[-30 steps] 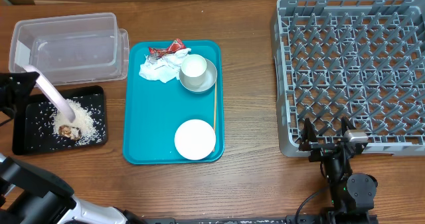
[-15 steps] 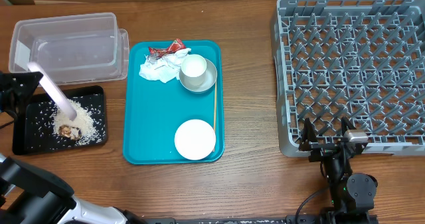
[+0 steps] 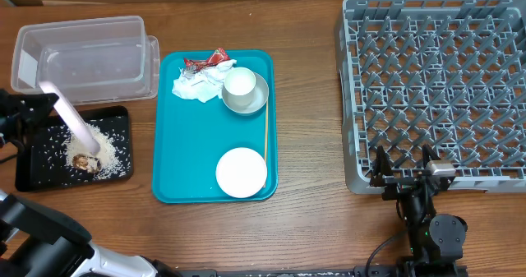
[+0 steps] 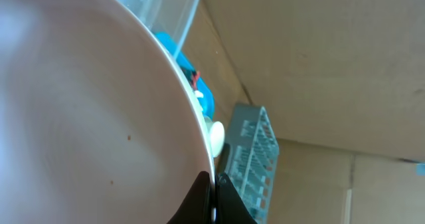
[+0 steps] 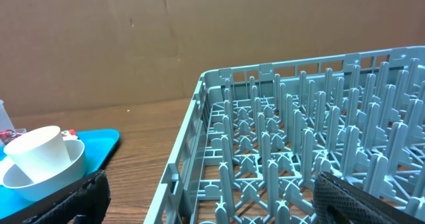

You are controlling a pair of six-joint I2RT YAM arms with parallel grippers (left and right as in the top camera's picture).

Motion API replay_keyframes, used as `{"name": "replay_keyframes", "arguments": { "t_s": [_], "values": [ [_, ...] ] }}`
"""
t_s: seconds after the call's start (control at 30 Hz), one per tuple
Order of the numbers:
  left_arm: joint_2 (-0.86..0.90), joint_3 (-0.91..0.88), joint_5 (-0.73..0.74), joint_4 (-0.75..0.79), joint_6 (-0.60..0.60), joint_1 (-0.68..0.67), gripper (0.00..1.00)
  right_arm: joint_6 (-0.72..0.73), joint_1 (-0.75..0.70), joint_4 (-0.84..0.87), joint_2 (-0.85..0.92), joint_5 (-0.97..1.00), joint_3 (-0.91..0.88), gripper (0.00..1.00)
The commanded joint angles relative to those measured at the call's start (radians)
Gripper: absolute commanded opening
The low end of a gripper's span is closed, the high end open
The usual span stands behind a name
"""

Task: Sort waste into correct bins and load items into the dishwasher
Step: 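Tilt the pink plate to dump the rice onto the black tray, then return the emptied pink plate to the teal tray and release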

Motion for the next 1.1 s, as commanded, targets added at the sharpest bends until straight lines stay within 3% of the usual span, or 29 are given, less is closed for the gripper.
{"name": "replay_keyframes", "arguments": {
  "t_s": [0.0, 0.33, 0.5, 0.57, 0.73, 0.93, 1.07],
  "values": [
    [-0.064, 0.021, 0.039, -0.018, 0.045, -0.033, 0.04, -0.006, -0.001, 0.005, -0.009, 0.009, -0.01, 1.0],
    [-0.209, 0.021, -0.265, -0.055, 0.007, -0.254, 0.04, -0.006, -0.001, 0.005, -0.009, 0.009, -0.01, 1.0],
    [-0.216, 0.021, -0.605, -0.096, -0.185, -0.435, 0.04, -0.006, -0.001, 0.005, -0.009, 0.009, -0.01, 1.0],
    [-0.216, 0.021, -0.679, -0.101, -0.207, -0.54, 0.04, -0.006, -0.001, 0.005, -0.009, 0.009, -0.01, 1.0],
    [-0.215, 0.021, -0.721, -0.09, -0.222, -0.732, 0.04, -0.006, -0.001, 0.005, -0.009, 0.009, -0.01, 1.0],
    [-0.191, 0.02, -0.946, -0.03, -0.282, -0.958, 0.04, -0.006, -0.001, 0.005, -0.009, 0.009, -0.01, 1.0],
    [-0.122, 0.02, -0.951, -0.002, -0.31, -1.072, 0.04, -0.006, -0.001, 0.006, -0.009, 0.009, -0.01, 1.0]
  ]
}}
